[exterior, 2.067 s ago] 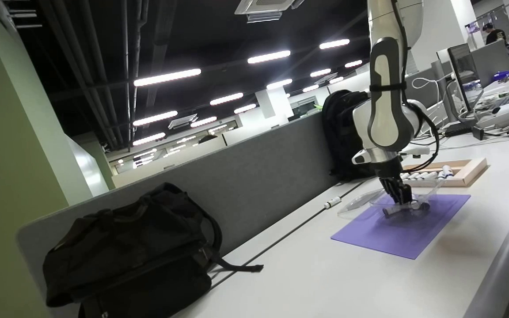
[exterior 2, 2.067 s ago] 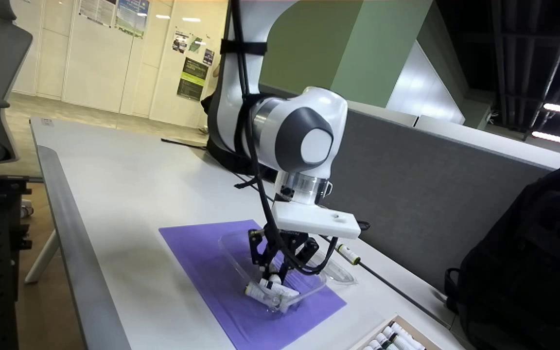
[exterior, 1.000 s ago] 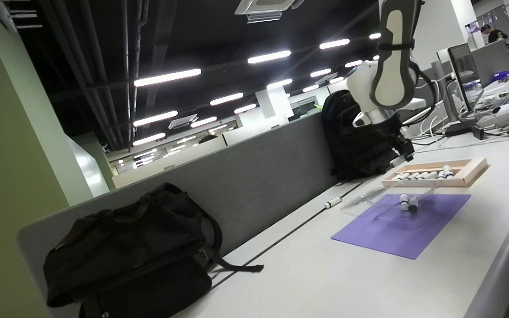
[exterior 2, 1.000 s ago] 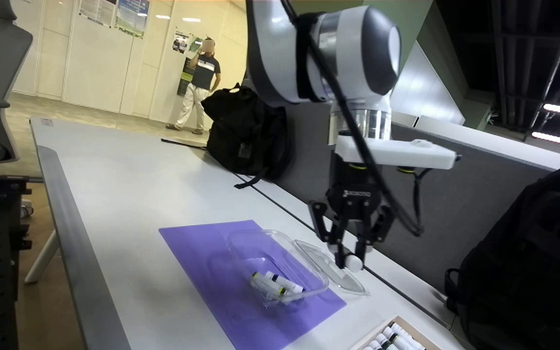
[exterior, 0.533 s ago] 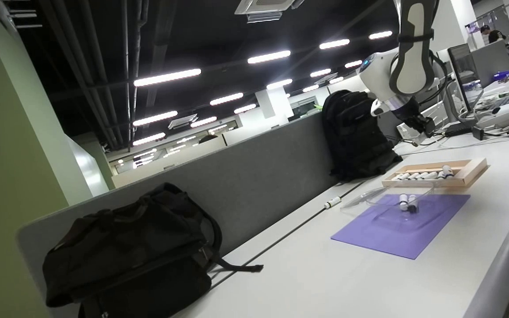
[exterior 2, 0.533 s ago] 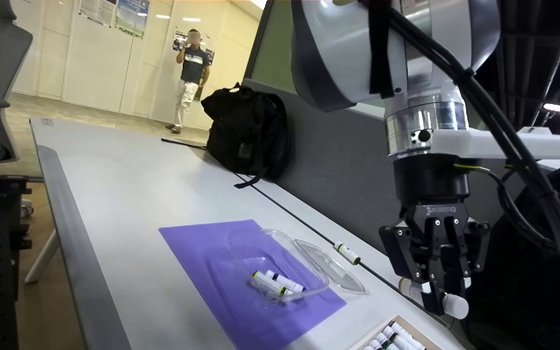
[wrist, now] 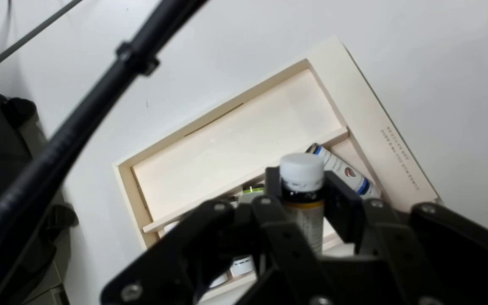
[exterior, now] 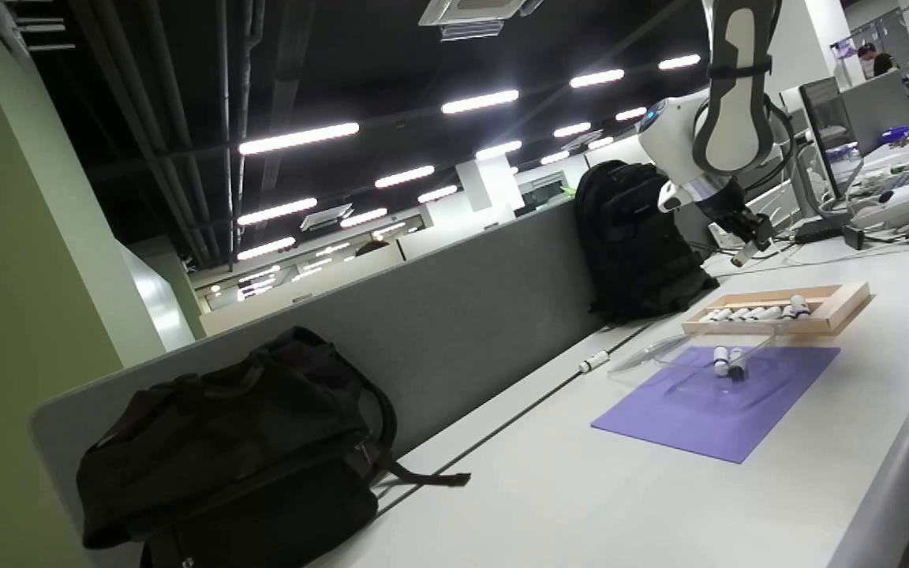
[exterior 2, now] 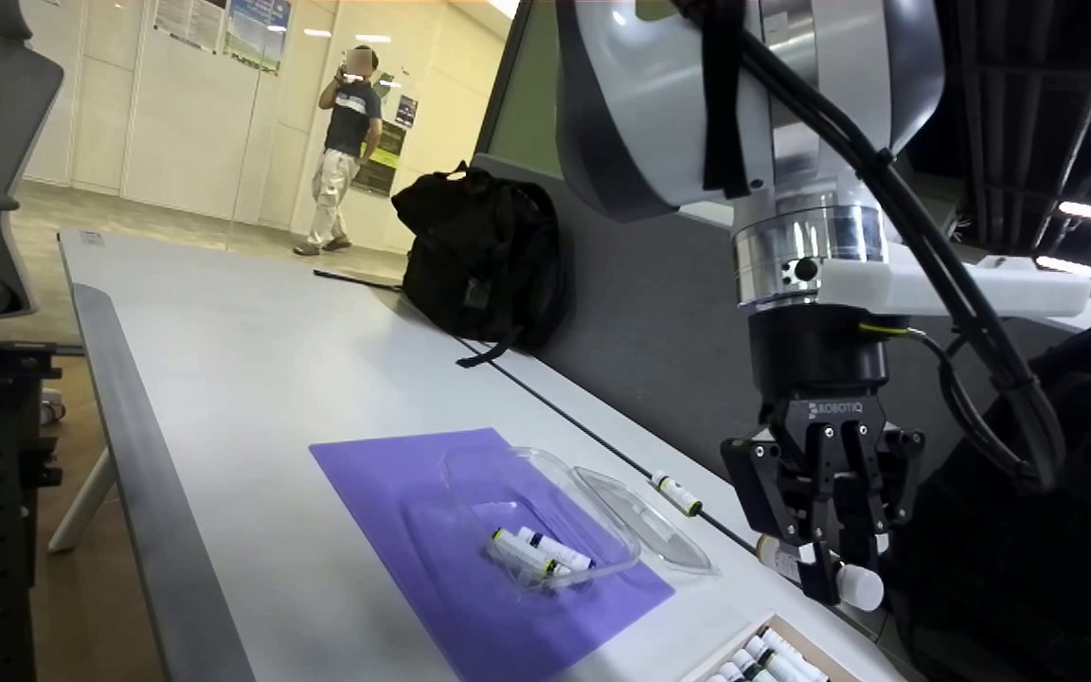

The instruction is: Remove one bottle from the container and place it on the right side of the tray

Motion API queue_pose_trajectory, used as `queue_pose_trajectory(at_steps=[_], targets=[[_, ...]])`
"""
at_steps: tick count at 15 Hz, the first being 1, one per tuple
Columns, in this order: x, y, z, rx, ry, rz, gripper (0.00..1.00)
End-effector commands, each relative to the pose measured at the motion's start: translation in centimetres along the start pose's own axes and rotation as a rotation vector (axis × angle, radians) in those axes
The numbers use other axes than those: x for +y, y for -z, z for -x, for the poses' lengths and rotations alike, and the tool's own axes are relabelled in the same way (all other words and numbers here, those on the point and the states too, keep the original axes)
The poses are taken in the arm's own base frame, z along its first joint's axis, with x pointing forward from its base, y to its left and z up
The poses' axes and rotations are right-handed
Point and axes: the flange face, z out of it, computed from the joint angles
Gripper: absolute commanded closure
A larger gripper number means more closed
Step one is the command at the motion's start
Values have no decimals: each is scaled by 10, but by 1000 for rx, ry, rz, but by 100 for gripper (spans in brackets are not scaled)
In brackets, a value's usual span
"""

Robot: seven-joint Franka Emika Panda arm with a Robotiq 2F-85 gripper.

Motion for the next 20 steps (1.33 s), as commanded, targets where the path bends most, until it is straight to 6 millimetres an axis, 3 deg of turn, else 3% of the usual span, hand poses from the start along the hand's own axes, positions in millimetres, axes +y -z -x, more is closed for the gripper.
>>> queue_pose_trajectory(at_steps=[1,6,9,11,12,15,18,19,20], targets=[[13,-13,8,49,92,67,93],[28,-61,30,179,226,57,93],[39,-83,36,281,278,-57,93],[58,-89,52,234,207,-179,93],[32,-90,47,265,238,-130,71],[52,-89,54,241,217,-170,71],[52,-88,50,241,223,-171,71],[52,-89,50,241,223,-172,93],[53,-93,50,232,222,-165,93]])
